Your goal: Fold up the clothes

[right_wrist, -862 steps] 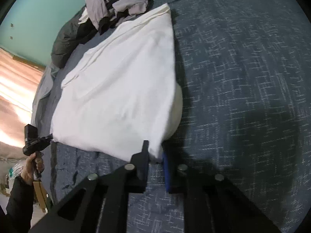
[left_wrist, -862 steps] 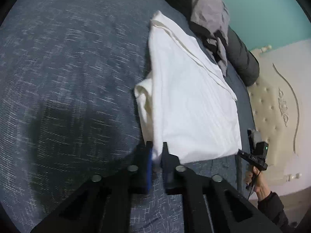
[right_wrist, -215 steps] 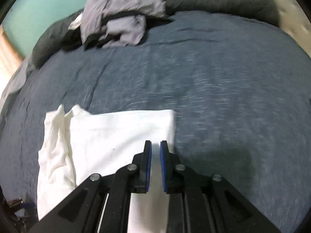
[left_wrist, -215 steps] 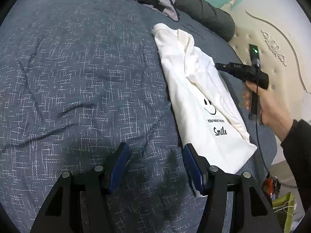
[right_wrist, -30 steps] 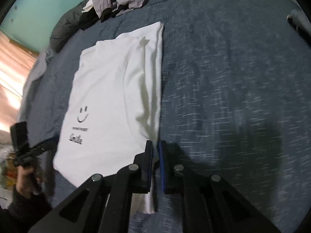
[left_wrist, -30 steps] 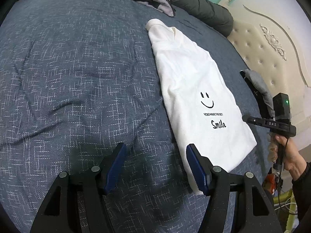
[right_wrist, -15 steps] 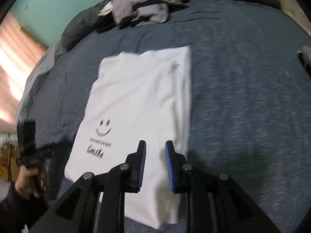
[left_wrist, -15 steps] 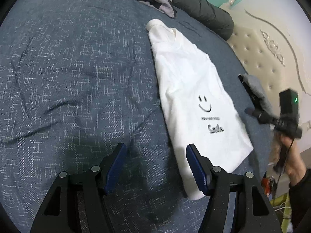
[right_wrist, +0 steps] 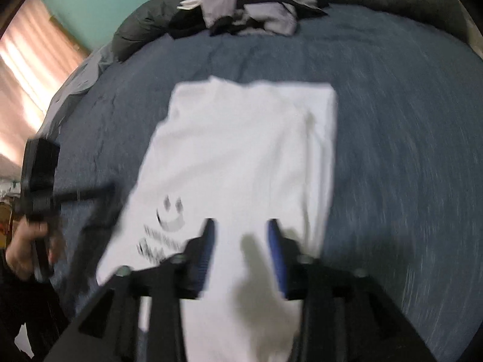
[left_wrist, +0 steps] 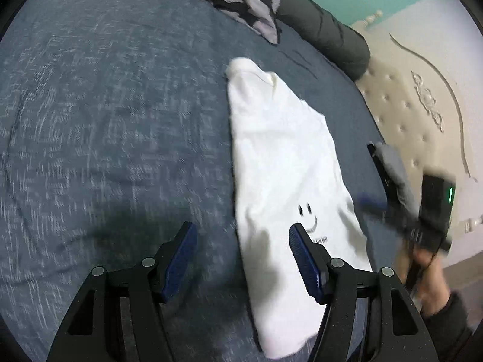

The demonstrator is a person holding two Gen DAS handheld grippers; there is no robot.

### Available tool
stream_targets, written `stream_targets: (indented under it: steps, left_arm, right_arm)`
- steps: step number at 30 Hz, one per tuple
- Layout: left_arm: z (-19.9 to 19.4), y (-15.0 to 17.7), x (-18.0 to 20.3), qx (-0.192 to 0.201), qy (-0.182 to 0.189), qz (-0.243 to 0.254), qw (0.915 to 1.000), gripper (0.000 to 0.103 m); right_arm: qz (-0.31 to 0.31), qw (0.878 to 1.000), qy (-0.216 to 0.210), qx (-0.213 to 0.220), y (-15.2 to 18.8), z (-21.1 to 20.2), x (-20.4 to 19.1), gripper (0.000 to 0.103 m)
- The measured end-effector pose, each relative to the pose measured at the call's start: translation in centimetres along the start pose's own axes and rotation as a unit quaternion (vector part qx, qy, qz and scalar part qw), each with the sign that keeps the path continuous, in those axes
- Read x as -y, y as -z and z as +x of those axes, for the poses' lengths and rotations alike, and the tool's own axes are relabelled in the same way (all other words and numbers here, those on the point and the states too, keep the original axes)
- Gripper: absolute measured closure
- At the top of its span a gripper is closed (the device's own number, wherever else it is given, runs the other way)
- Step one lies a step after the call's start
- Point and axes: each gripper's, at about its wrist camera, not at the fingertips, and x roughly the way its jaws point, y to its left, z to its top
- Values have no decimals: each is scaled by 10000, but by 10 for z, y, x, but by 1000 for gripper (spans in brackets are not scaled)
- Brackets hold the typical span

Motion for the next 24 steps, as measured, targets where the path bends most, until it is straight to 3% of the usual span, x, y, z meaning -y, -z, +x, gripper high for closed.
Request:
stream_targets:
  steps: [7,9,14,20,24]
  left_arm:
    - [-1,44,8,-143,-130,55,9998,35]
    - [-2,55,10,-132,-142,96,9998,35]
    - [2,66,17,-150,-143,375,9991,35]
    - [6,72,9,-167,-8,332,9993,37]
    - [8,75,6,-175,93,349,9992,53]
  right_arm:
    - [-1097,9939,65,-43,-92,40,-57,61]
    - [-1362,9906,59,-78,-114,54,-72,56]
    - [-1762,9835,323,-247,-150,87,-93,52]
    - [-2020,9757,552,-645,-175,127,-104,52]
    - [-2191,9698,672,-838,-178,146,-107,52]
